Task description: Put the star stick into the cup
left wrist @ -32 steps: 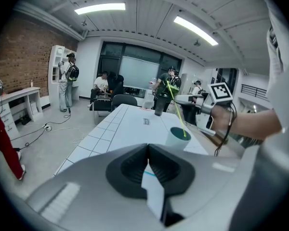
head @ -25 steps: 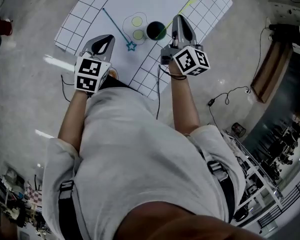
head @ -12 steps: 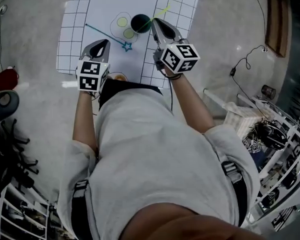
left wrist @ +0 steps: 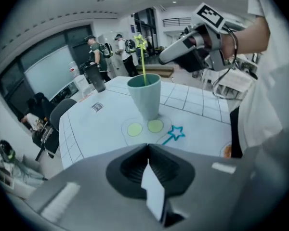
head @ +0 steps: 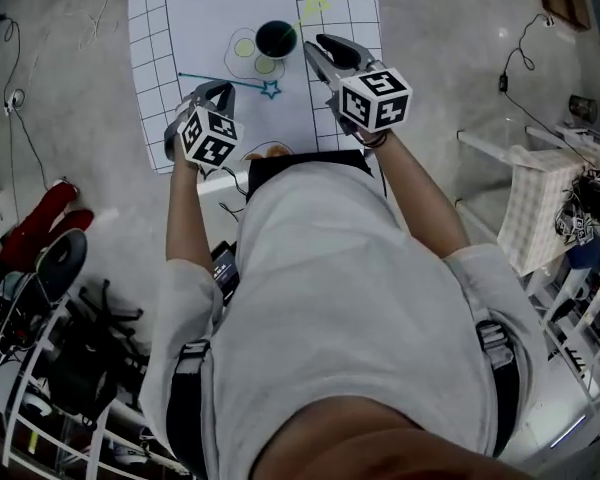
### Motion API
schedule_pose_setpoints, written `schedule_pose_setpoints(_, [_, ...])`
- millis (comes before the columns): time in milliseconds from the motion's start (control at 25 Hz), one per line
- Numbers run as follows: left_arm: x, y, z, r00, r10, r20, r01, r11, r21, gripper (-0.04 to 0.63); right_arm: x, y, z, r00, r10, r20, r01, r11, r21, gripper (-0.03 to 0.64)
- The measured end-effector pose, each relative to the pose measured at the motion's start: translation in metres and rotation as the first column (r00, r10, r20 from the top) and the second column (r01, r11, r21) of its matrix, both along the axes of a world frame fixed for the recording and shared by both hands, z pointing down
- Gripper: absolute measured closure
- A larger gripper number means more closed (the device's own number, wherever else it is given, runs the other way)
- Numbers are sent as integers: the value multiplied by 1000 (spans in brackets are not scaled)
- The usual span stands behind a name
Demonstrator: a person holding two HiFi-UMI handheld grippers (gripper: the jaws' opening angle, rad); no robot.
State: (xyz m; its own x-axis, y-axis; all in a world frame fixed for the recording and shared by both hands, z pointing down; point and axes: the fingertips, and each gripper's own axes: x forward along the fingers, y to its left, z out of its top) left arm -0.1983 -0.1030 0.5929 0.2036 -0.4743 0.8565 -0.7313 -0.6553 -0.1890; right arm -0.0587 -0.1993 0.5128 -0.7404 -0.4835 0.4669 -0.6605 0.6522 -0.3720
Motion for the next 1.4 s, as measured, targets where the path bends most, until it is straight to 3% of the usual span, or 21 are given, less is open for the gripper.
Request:
schedule_pose_setpoints(120, [-4, -5, 14, 988, 122, 91, -117, 991, -59, 591, 13, 12, 1, 1000, 28, -10, -28, 1000, -5, 517])
schedule_pose_setpoints(200, [-12, -5, 28, 964, 212, 160, -192, 973, -131, 591, 21, 19, 4, 999, 53, -9, -53, 998, -16, 526])
schedule_pose_setpoints(360, [-25, 0, 53, 857, 444, 262, -377, 886, -271, 479, 38, 33, 8, 993, 120, 3, -120, 992, -43, 545])
schedule_pose_setpoints(440, [-22, -1, 60, 820, 511, 259, -431, 848, -308, 470, 46, 36, 10, 991, 132, -6, -132, 990, -43, 552])
schedule_pose_setpoints(680, [-15, 2, 70, 750, 628, 206, -528, 757, -385, 476, 61, 43, 17, 986, 167, -15, -167, 984, -55, 565])
schedule_pose_setpoints(840, [-12, 12, 72, 717, 680, 152, -573, 700, -427, 552, 62, 47, 20, 983, 182, -9, -182, 981, -66, 569])
schedule_pose_setpoints(1000, [-12, 11, 70, 735, 667, 119, -565, 700, -437, 557, 54, 47, 19, 986, 167, -3, -167, 984, -65, 577])
schedule_pose_setpoints(1160, [-12, 12, 69, 751, 647, 129, -555, 726, -406, 568, 47, 45, 16, 989, 150, 3, -149, 987, -61, 586])
schedule_pose_setpoints(1280, [-12, 11, 63, 771, 616, 162, -545, 770, -332, 577, 46, 41, 12, 991, 136, 4, -136, 989, -53, 594])
schedule_pose_setpoints(1400, [-7, 13, 48, 828, 547, 124, -505, 823, -259, 577, 45, 39, 9, 992, 126, 4, -125, 991, -47, 598])
